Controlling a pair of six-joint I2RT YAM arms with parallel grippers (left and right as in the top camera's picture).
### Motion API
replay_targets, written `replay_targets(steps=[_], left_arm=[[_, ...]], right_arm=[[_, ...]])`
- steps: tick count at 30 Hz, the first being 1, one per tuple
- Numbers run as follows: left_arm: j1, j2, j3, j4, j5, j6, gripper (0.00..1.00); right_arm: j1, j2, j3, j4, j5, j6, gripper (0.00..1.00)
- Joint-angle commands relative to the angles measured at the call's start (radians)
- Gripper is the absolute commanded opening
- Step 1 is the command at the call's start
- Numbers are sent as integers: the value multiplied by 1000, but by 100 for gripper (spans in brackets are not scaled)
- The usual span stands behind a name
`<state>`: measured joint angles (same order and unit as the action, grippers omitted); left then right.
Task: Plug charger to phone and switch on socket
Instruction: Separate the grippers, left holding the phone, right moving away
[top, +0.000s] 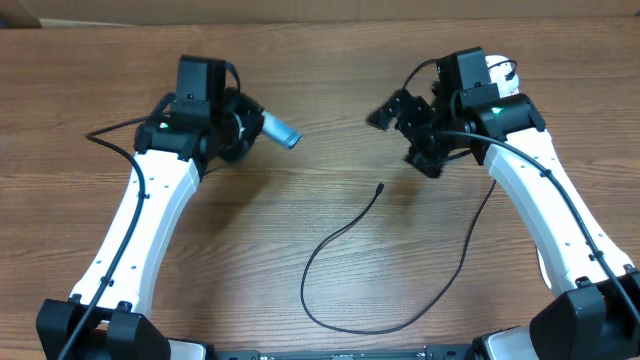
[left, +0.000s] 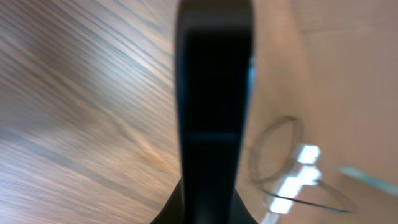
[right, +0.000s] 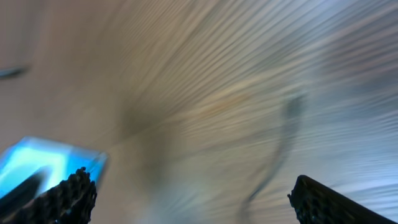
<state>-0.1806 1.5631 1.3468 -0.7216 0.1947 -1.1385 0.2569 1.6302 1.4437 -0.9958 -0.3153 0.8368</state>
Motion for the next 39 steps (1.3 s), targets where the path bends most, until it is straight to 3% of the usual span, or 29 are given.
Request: replay_targets(steps=[1,5,9,17,21,32,39], left_arm=[[-3,2,8,-94,-148,291,4],[-10,2,8,-167,-186,304,4],[-11,2,8,-182,-183,377,4],[-42,2,8,-207,-169,440,4],[-98,17,8,-201,-184,440,4],[-128,101,8,-202,-115,436,4],[-128,104,8,-202,-112,436,4]], right_arm=[[32,10,-65,-12,340,-76,100],[52,22,-174,35,336,-39,97],[56,22,-271,91,320,4,81],[63,22,-368,216,227,4,80],[93,22,-409,281,209,5,64],[109,77,-413,303,222,27,45],[109,173,-413,355,133,27,45]])
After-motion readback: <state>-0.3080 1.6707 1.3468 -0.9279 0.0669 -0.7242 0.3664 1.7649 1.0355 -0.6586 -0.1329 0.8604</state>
